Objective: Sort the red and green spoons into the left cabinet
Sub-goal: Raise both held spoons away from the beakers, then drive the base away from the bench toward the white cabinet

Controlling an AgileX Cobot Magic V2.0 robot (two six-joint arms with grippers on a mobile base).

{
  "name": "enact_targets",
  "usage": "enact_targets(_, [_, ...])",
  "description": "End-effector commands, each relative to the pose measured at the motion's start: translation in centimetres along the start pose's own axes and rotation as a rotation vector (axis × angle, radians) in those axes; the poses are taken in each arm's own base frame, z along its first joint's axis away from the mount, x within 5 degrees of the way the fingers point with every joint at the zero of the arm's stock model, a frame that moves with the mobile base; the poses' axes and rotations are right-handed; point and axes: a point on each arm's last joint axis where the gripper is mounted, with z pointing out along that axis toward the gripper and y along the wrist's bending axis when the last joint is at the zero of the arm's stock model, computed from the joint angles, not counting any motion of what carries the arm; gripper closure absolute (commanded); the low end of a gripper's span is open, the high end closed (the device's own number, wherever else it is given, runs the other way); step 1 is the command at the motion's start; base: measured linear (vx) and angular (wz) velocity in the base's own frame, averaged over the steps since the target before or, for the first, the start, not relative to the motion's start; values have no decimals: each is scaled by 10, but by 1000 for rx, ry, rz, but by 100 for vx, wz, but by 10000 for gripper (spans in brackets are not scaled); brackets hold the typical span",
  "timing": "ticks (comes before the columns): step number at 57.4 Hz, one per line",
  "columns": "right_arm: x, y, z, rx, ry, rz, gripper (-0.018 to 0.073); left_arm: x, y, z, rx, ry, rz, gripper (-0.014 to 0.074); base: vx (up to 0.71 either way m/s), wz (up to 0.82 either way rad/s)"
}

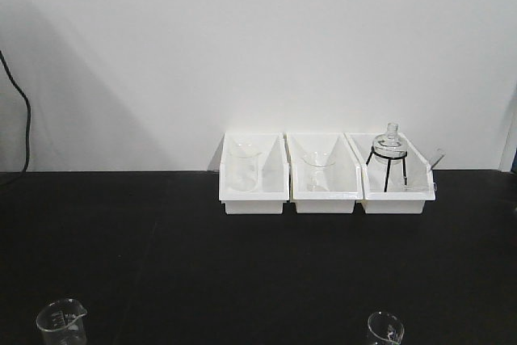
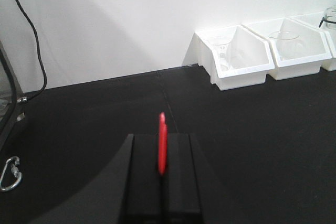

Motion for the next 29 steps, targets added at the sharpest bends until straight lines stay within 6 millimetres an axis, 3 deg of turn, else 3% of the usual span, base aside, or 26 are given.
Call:
enact_targets(1, [-17, 2, -1, -29, -96, -18, 562, -16, -3, -3, 32, -94, -18, 603, -1, 3])
enact_targets(29, [-18, 2, -1, -30, -99, -18, 562, -16, -3, -3, 32, -94, -18, 603, -4, 18])
